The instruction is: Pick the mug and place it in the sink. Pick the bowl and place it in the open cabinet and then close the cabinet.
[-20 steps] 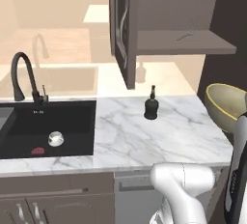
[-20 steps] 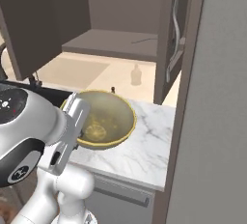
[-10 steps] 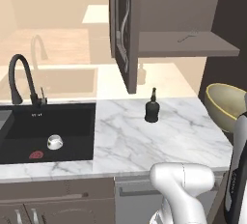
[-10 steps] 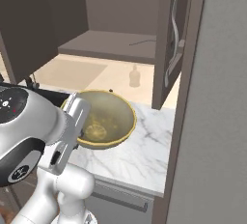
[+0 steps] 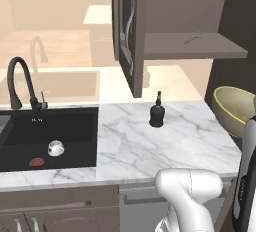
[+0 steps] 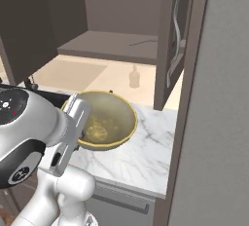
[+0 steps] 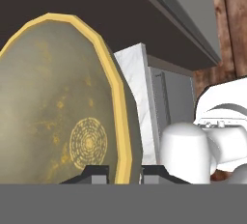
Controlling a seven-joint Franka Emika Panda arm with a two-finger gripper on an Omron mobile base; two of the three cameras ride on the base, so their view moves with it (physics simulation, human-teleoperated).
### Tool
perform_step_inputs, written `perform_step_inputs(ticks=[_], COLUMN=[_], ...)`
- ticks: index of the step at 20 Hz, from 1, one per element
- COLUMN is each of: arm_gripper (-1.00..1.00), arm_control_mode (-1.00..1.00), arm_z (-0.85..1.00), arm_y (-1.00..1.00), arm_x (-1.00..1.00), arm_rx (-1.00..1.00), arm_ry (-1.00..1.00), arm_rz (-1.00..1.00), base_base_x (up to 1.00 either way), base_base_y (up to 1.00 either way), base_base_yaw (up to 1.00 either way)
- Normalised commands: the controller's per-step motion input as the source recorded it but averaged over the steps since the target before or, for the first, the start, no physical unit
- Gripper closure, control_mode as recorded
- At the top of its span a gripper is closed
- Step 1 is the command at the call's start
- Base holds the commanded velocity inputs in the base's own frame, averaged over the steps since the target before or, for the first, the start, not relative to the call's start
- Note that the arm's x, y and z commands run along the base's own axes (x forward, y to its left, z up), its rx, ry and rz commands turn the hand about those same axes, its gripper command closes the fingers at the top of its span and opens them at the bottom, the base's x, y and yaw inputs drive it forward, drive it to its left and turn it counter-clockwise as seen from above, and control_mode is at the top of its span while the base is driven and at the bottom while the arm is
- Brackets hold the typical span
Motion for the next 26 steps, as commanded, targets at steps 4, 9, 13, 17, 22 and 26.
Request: perform_step_inputs(ticks=[4, 9, 13, 17, 22, 26], arm_gripper=[1.00, 1.00, 1.00, 1.00, 1.00, 1.00], arm_control_mode=[1.00, 1.00, 1.00, 1.00, 1.00, 1.00], arm_z=[0.00, 0.00, 0.00, 0.00, 0.00, 0.00], arm_y=[0.00, 0.00, 0.00, 0.00, 0.00, 0.00], arm_x=[0.00, 0.00, 0.00, 0.00, 0.00, 0.00], arm_rx=[0.00, 0.00, 0.00, 0.00, 0.00, 0.00], arm_ry=[0.00, 0.00, 0.00, 0.00, 0.00, 0.00], arm_rz=[0.00, 0.00, 0.00, 0.00, 0.00, 0.00], base_base_x=[0.24, 0.20, 0.20, 0.17, 0.09, 0.00], base_base_y=[0.03, 0.00, 0.00, 0.00, 0.00, 0.00], base_base_yaw=[0.02, 0.09, 0.06, 0.11, 0.15, 0.15])
